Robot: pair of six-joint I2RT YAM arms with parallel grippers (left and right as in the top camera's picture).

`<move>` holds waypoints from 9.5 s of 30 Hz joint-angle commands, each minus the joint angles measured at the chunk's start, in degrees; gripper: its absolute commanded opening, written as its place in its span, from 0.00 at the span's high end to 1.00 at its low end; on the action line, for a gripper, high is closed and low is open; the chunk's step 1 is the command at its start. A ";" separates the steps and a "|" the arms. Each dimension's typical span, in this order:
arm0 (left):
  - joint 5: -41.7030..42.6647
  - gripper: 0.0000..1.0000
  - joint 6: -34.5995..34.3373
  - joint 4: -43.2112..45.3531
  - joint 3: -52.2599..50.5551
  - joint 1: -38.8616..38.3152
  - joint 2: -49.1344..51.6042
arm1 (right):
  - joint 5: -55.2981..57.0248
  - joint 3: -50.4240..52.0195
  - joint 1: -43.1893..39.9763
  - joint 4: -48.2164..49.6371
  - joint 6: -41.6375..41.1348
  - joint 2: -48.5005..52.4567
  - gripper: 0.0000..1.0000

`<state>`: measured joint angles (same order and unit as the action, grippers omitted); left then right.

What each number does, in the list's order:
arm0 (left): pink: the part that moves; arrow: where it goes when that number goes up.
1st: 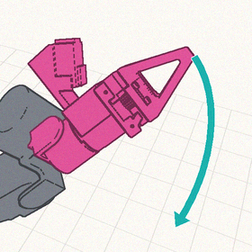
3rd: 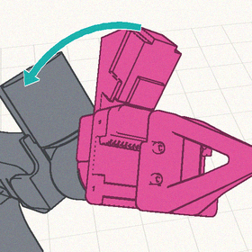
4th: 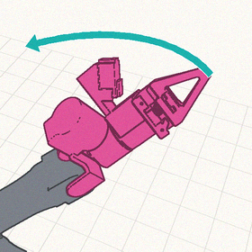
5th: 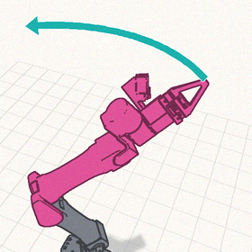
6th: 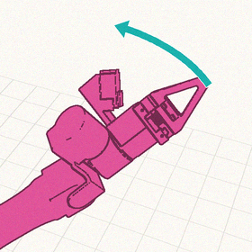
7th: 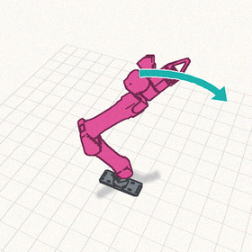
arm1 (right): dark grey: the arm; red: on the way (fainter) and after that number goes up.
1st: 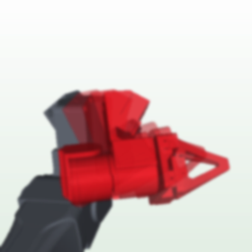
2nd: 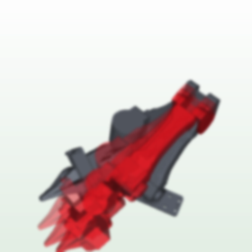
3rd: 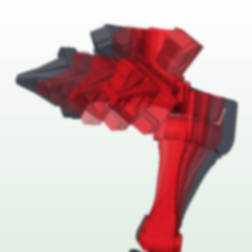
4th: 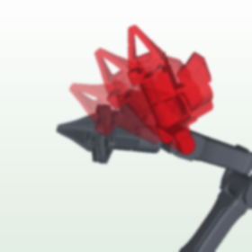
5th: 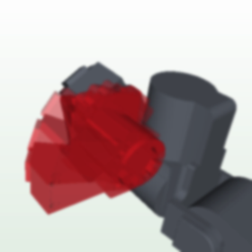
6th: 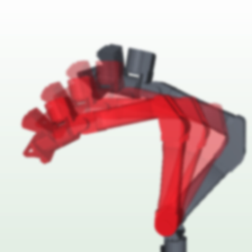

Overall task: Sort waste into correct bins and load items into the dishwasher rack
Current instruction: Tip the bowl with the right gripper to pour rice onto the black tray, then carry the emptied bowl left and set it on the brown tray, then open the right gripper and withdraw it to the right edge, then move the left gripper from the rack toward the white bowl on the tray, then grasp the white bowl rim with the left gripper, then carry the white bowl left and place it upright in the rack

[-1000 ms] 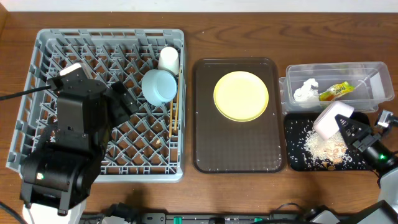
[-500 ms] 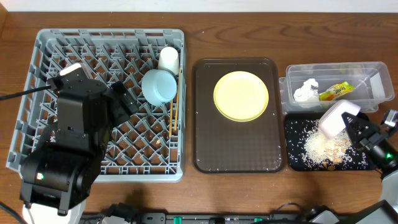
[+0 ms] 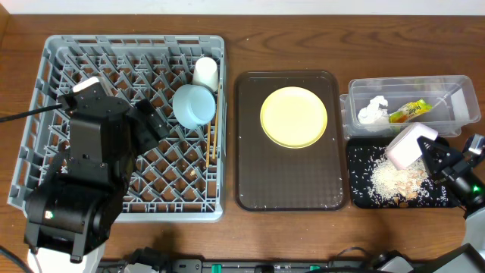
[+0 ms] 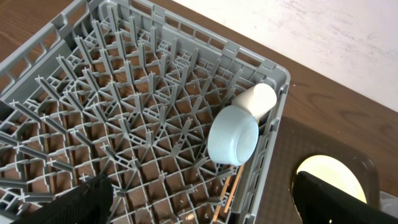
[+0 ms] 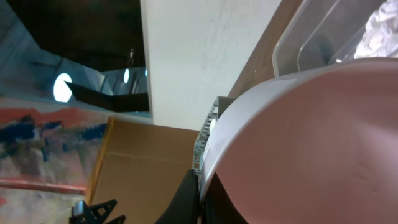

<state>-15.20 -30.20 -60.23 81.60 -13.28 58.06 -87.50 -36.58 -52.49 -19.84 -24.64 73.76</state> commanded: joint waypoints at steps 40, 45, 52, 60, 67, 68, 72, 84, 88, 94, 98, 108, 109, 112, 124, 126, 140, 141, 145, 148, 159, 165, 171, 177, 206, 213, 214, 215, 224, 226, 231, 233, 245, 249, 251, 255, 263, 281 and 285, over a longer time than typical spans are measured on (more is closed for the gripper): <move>-0.35 0.06 -0.11 -0.20 0.76 0.20 0.02 | 58.01 -0.07 74.90 1.53 -11.02 -11.39 0.99; -0.35 0.06 -0.11 -0.20 0.76 0.20 0.02 | 72.89 -0.07 87.21 -0.17 -7.74 -8.28 0.99; -0.35 0.06 -0.13 -0.20 0.76 0.20 0.02 | 83.93 -0.07 97.79 -0.28 -4.94 0.22 0.99; -0.35 0.06 -0.11 -0.20 0.76 0.20 0.02 | 85.29 -1.99 100.54 0.81 -0.04 6.23 0.87; -0.35 0.06 -0.11 -0.20 0.76 0.20 0.02 | 75.47 -6.99 100.59 1.22 2.67 6.25 0.76; -0.35 0.06 -0.13 -0.20 0.76 0.20 0.02 | 74.44 -7.56 100.59 1.22 2.67 6.25 0.73; -0.35 0.06 -0.11 -0.20 0.76 0.20 0.02 | 73.53 -9.60 100.56 0.96 4.24 6.25 0.61; -0.35 0.06 -0.11 -0.20 0.76 0.20 0.02 | 101.48 -27.93 97.07 -22.38 7.52 5.95 0.25; -0.35 0.06 -0.13 -0.20 0.76 0.20 0.02 | 116.93 -34.77 91.47 -31.98 3.61 5.11 0.05; -0.35 0.06 -0.11 -0.20 0.76 0.20 0.02 | 121.94 -40.35 72.74 -37.35 5.44 3.93 0.01; -0.35 0.06 -0.13 -0.20 0.76 0.20 0.02 | 121.63 -40.37 57.61 -40.00 5.40 3.39 0.01; -0.35 0.07 -0.11 -0.20 0.76 0.20 0.02 | 121.55 -40.33 32.17 -42.82 5.42 3.50 0.01; -0.35 0.06 -0.13 -0.20 0.76 0.20 0.02 | 121.55 -40.33 31.21 -42.82 5.42 3.50 0.01; -0.35 0.06 -0.11 -0.20 0.76 0.20 0.02 | 121.55 -40.33 29.42 -42.82 5.42 3.50 0.01; -0.33 0.06 -0.52 -0.17 0.76 0.20 0.02 | 121.55 -40.33 29.09 -42.82 5.42 3.50 0.01; -0.35 0.06 -0.55 0.44 0.76 0.20 0.02 | 121.55 -40.33 29.09 -42.82 5.40 3.50 0.01; 36.87 0.07 -2.10 -1.33 -2.40 -2.03 5.20 | 121.55 -40.33 29.09 -42.82 5.42 3.50 0.01; 36.87 0.07 -2.08 -2.58 -2.62 -3.06 6.29 | 121.55 -40.33 29.09 -42.82 5.40 3.50 0.01; 36.85 0.36 -2.05 -5.79 -2.69 -8.09 10.64 | 121.55 -40.33 29.09 -42.84 5.42 3.50 0.01; 36.81 0.66 -2.05 -5.77 -2.69 -13.42 13.73 | 121.55 -40.33 29.09 -42.82 5.40 3.50 0.01; 31.19 0.84 -2.05 1.44 -2.69 -35.26 26.34 | 121.55 -40.33 29.09 -42.82 5.40 3.50 0.01; 31.17 0.83 -1.79 7.19 -2.69 -40.19 30.82 | 121.55 -40.33 29.09 -42.84 5.42 3.50 0.01; 31.15 0.66 -2.08 8.11 -2.69 -42.84 33.97 | 121.55 -40.33 29.09 -42.82 5.42 3.50 0.01; 25.00 0.66 -2.08 9.44 -2.69 -49.09 38.03 | 121.55 -40.33 29.09 -42.82 5.42 3.50 0.01; 5.07 0.75 -0.92 20.11 -2.69 -57.16 52.50 | 121.55 -40.33 29.09 -42.82 5.40 3.50 0.01; 5.07 0.75 -0.96 20.11 -2.69 -57.16 54.14 | 121.55 -40.33 29.09 -42.82 5.42 3.50 0.01; 5.07 0.75 -0.96 20.11 -2.69 -57.16 54.14 | 121.55 -40.33 29.09 -42.82 5.42 3.50 0.01; 5.07 0.76 -0.96 20.11 -2.69 -57.16 54.14 | 121.55 -40.33 29.09 -42.84 5.40 3.50 0.01; 5.09 0.80 -1.57 20.37 -3.21 -57.20 54.14 | 121.55 -40.33 29.09 -42.82 5.42 3.50 0.01; 5.09 0.80 -1.66 20.68 -3.56 -57.20 54.14 | 121.55 -40.33 29.09 -42.82 5.42 3.50 0.01; 5.09 0.80 -1.64 20.68 -3.72 -57.20 54.14 | 121.55 -40.33 29.09 -42.82 5.40 3.50 0.01; 5.07 0.80 -1.64 20.68 -3.74 -57.20 54.14 | 121.55 -40.33 29.09 -42.82 5.40 3.50 0.01; 5.07 0.80 -1.64 20.72 -4.24 -57.20 54.49 | 121.55 -40.33 29.09 -42.84 5.42 3.50 0.01; 5.07 0.80 -1.64 20.70 -4.48 -57.20 55.06 | 121.55 -40.33 29.09 -42.82 5.42 3.50 0.01; 5.07 0.80 -1.64 20.72 -4.48 -57.20 55.23 | 121.55 -40.33 29.09 -42.82 5.40 3.50 0.01; 5.07 0.80 -1.64 20.70 -4.48 -57.20 55.23 | 121.55 -40.33 29.09 -42.82 5.42 3.50 0.01; 5.05 0.81 -1.66 20.68 -4.48 -57.20 55.23 | 121.55 -40.33 29.09 -42.82 5.40 3.50 0.01; 17.29 0.94 -1.62 19.80 -3.67 -51.91 46.47 | 121.55 -40.33 29.09 -42.82 5.40 3.50 0.01; 24.90 0.94 -1.36 19.71 -3.67 -47.47 39.56 | 121.55 -40.33 29.09 -42.82 5.42 3.50 0.01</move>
<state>2.02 -31.53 -40.29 78.06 -63.46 103.59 33.19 -76.14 -22.94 -62.57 -19.25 78.11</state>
